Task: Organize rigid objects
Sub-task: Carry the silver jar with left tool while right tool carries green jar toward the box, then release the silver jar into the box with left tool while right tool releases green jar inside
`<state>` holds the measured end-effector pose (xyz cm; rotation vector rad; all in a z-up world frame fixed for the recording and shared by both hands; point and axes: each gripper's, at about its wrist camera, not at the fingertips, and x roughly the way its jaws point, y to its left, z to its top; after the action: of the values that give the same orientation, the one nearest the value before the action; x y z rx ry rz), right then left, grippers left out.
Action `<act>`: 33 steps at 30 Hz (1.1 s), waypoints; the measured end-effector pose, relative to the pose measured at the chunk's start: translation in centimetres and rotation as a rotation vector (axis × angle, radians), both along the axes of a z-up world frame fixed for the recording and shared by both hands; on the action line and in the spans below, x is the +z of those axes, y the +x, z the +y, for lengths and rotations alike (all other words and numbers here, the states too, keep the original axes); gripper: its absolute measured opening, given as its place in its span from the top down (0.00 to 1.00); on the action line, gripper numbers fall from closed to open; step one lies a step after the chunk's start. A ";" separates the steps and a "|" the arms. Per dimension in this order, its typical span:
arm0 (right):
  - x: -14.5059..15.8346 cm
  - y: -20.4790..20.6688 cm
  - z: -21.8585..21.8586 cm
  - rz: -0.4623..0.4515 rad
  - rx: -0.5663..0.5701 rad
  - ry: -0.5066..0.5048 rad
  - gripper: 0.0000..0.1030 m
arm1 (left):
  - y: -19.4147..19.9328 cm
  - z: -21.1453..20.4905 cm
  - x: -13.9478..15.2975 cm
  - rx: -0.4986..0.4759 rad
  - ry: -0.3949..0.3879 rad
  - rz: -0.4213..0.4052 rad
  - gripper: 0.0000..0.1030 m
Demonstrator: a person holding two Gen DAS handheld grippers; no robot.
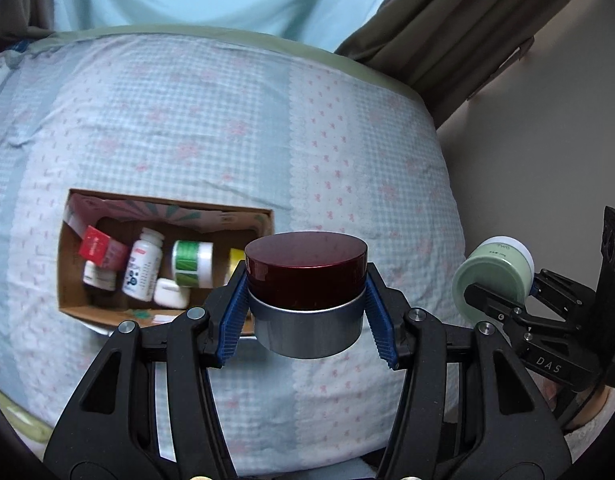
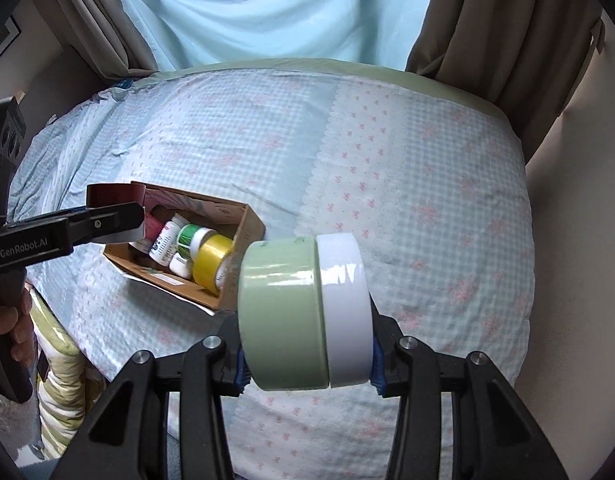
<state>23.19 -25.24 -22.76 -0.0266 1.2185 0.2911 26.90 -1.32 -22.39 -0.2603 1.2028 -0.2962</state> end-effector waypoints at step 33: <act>-15.2 5.8 23.3 0.278 -0.142 0.118 0.60 | 10.3 12.9 -15.3 -0.232 0.104 0.236 0.51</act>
<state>29.03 -1.95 -37.92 0.2084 1.4693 0.2470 37.23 11.56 -37.68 -0.0649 1.4808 -0.4117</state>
